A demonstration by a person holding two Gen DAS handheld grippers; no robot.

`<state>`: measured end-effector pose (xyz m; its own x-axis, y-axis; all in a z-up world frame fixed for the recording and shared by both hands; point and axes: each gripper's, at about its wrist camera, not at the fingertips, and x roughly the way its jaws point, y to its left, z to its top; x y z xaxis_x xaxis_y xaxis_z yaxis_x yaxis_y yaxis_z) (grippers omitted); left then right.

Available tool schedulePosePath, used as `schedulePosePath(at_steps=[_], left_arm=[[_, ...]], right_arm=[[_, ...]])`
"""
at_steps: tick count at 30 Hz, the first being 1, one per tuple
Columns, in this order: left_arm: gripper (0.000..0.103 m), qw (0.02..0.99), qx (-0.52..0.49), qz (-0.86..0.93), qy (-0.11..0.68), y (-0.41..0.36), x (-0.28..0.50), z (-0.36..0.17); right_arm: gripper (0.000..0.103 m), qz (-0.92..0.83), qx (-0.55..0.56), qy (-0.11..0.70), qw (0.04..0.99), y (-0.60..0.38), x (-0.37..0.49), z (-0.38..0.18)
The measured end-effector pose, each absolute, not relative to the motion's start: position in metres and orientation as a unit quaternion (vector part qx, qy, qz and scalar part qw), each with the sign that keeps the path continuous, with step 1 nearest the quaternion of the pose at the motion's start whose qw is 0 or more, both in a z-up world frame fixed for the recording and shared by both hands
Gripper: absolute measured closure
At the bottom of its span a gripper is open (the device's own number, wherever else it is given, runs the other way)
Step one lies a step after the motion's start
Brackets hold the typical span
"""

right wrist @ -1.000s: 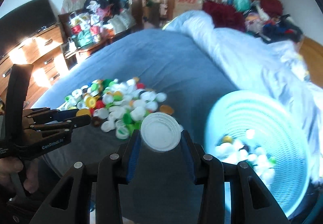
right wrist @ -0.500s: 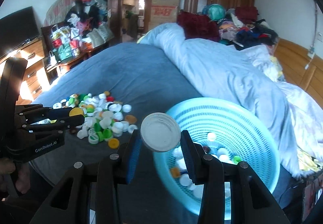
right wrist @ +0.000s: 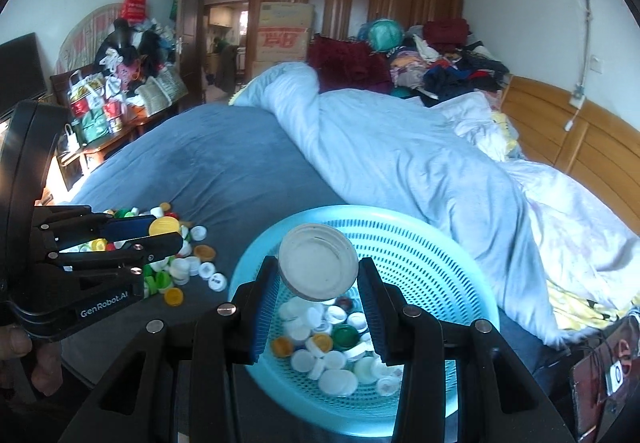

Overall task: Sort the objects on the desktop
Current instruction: 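Carry the yellow cap and the white cap over the blue basket, then open both grippers to drop the caps into the basket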

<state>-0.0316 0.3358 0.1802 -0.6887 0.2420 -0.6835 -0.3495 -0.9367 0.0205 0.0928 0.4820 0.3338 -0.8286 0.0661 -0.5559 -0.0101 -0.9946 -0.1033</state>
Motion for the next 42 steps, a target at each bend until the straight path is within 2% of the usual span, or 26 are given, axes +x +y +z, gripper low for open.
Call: schedulePosePath(at_steps=[19,26,42], left_arm=[[0.078,0.199,-0.396,0.891,0.102,0.402,-0.052,0.172],[0.078,0.215,-0.439,0.865,0.110,0.423,-0.065,0.158],[0.078,0.230,-0.461,0.851,0.101,0.430,-0.073,0.148]], right_arm=[[0.059,0.948,-0.315,-0.008,0.043,0.529,0.087,0.323],[0.059,0.941,-0.336,0.024,0.036,0.545,0.082,0.314],[0.059,0.935,-0.351,0.029,0.031,0.547,0.076,0.301]])
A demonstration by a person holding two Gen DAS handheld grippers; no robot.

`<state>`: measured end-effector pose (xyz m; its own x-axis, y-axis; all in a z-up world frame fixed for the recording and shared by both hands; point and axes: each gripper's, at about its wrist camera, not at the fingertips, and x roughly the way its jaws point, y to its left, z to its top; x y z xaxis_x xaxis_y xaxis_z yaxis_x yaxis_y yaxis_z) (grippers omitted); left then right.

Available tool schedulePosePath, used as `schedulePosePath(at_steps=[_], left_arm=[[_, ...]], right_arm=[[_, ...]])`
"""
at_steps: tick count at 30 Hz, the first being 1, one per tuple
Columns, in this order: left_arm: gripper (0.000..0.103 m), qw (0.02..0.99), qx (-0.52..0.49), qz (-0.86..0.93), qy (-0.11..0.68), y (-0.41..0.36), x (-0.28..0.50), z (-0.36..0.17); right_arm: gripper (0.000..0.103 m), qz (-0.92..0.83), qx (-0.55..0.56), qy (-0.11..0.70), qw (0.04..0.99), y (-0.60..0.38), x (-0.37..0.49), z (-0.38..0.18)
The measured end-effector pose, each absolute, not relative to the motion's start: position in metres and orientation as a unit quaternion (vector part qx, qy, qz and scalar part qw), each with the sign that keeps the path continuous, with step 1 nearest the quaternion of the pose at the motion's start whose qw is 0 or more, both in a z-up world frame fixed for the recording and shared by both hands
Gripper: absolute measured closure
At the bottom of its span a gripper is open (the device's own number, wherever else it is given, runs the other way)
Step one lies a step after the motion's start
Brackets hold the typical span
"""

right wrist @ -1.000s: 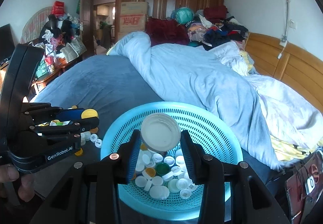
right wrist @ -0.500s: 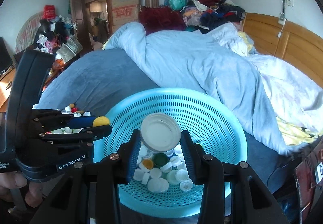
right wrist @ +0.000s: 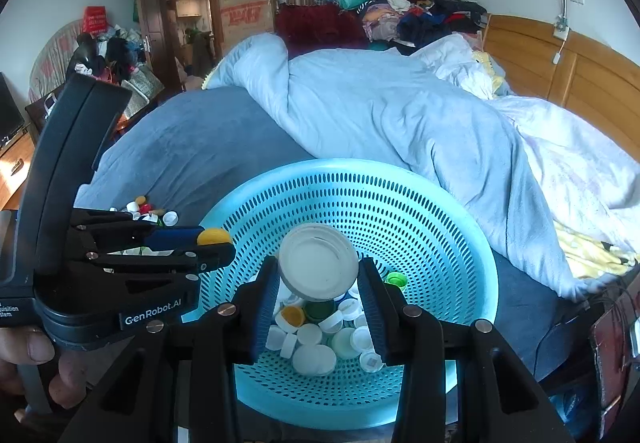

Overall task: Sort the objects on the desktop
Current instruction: 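Open both grippers to drop the caps into the basket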

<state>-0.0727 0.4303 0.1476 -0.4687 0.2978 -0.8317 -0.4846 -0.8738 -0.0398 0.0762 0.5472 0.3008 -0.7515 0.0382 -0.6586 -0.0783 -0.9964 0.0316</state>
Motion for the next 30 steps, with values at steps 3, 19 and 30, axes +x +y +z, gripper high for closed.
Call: schedulePosePath(at_steps=[3,19,30], left_arm=[[0.078,0.230,-0.462,0.850,0.101,0.431,-0.074,0.147],[0.077,0.231,-0.464,0.850,0.098,0.434,-0.076,0.143],[0.071,0.221,-0.455,0.858,0.084,0.408,-0.078,0.139]], right_arm=[[0.059,0.935,-0.354,0.028,0.031,0.547,0.076,0.298],[0.046,0.933,-0.357,0.024,0.041,0.549,0.072,0.290],[0.037,0.943,-0.330,0.032,0.026,0.540,0.079,0.296]])
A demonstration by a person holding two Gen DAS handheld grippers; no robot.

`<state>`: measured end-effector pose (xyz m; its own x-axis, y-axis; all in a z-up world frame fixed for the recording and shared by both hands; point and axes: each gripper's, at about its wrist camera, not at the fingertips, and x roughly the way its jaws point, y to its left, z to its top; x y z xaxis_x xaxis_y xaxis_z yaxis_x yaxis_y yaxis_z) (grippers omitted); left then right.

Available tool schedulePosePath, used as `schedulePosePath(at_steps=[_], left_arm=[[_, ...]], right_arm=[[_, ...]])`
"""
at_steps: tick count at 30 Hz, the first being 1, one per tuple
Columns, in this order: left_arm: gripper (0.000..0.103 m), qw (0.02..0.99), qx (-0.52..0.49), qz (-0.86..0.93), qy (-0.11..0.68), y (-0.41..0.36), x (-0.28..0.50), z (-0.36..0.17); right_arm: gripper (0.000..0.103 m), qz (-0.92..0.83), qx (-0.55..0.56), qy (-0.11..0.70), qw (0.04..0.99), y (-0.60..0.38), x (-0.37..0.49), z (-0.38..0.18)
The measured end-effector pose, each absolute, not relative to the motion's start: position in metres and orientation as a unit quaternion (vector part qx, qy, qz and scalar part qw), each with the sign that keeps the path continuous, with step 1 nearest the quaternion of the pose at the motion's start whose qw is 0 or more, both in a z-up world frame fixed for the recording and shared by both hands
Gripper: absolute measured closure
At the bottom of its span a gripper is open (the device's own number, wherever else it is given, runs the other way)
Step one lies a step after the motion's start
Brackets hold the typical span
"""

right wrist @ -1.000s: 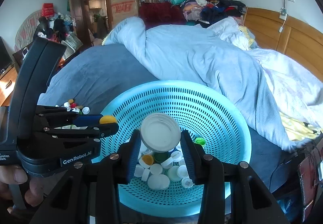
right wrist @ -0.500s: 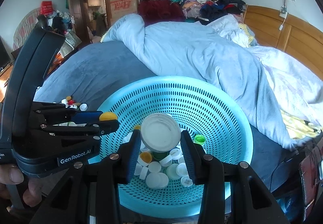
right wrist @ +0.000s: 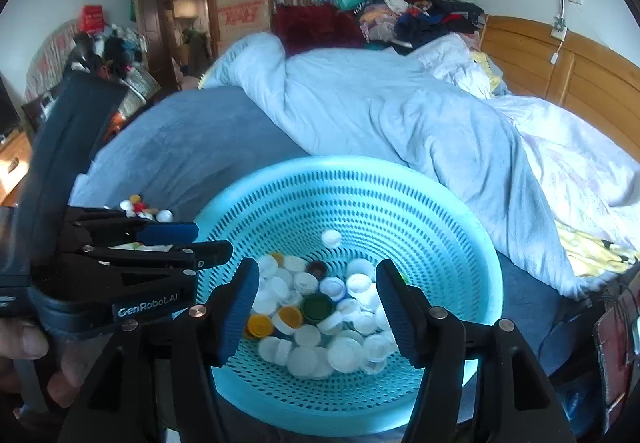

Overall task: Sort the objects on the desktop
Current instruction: 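Grasp a white cap with the left gripper while the right gripper grasps a yellow cap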

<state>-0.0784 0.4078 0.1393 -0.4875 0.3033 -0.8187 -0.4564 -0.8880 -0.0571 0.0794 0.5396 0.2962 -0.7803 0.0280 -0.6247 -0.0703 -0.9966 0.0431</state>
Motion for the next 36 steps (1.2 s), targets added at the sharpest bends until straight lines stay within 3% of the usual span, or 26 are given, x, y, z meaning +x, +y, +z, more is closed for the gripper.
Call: schedulePosePath(at_steps=[8,15,26,29,36], left_arm=[[0.071,0.121,-0.422,0.899,-0.003,0.240,-0.050,0.093],[0.072,0.043,-0.503,0.860,-0.079,0.127,-0.026,0.004],[0.072,0.073,-0.471,0.874,-0.095,0.123,-0.062,-0.007],[0.078,0.079,-0.474,0.874,-0.078,0.126,-0.061,-0.007],[0.078,0.086,-0.460,0.879,-0.092,0.111,-0.031,0.012]], right_arm=[[0.037,0.943,-0.329,0.014,-0.035,0.492,0.091,0.281],[0.037,0.927,-0.368,0.000,-0.074,0.450,0.081,0.255],[0.037,0.915,-0.391,-0.038,-0.097,0.405,0.068,0.249],[0.037,0.910,-0.397,-0.038,-0.116,0.393,0.062,0.243],[0.037,0.884,-0.430,-0.007,-0.185,0.346,0.018,0.192]])
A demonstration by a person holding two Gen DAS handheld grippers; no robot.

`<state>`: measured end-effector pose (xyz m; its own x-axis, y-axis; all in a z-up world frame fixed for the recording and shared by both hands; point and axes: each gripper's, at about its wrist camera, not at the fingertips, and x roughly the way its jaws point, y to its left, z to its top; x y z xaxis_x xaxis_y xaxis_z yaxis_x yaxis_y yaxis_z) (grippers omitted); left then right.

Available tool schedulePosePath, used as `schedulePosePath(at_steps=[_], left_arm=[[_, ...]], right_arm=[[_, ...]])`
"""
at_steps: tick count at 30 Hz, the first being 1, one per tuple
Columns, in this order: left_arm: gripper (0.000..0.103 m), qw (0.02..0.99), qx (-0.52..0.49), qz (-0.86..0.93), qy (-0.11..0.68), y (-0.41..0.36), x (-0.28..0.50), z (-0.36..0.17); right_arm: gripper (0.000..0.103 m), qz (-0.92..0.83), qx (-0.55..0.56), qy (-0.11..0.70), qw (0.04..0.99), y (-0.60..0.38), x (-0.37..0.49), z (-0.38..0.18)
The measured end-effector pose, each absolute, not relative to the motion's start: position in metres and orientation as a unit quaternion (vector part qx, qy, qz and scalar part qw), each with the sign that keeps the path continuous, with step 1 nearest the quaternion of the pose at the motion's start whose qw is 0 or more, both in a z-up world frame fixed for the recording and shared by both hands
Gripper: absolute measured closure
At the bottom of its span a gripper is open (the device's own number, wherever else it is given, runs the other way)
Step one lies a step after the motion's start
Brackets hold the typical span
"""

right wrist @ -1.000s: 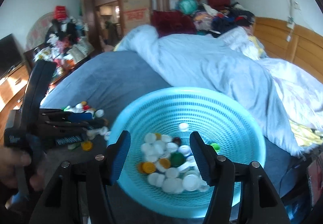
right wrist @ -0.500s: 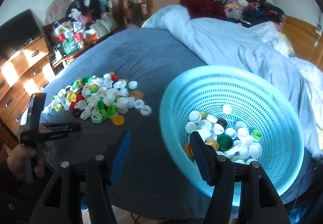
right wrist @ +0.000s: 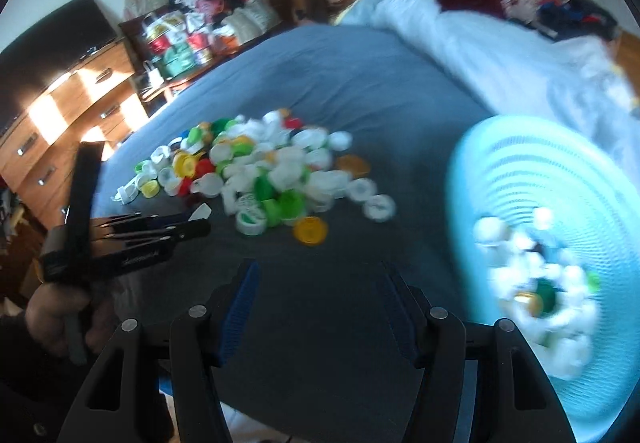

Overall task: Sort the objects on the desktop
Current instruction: 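Grasp a white cap with the left gripper while the right gripper grasps a yellow cap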

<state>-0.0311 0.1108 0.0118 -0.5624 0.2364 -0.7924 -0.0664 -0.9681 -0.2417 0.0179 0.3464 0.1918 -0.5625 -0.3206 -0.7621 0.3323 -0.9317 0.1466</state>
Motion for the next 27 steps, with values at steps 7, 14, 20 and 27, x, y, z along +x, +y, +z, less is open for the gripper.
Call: schedulePosePath(at_steps=[7,14,20,27], left_arm=[[0.079,0.084,-0.448,0.881,-0.130,0.087,-0.034,0.027],[0.078,0.074,-0.449,0.883,-0.115,0.089,-0.032,0.035],[0.078,0.064,-0.455,0.881,-0.112,0.093,-0.029,0.036],[0.078,0.049,-0.461,0.881,-0.100,0.094,-0.020,0.037]], right_arm=[[0.040,-0.867,0.465,-0.010,0.180,0.322,-0.040,0.140],[0.050,-0.860,0.480,0.012,0.171,0.314,-0.055,0.122],[0.071,-0.861,0.478,0.019,0.173,0.311,-0.051,0.125],[0.071,-0.862,0.481,0.010,0.164,0.319,-0.028,0.137]])
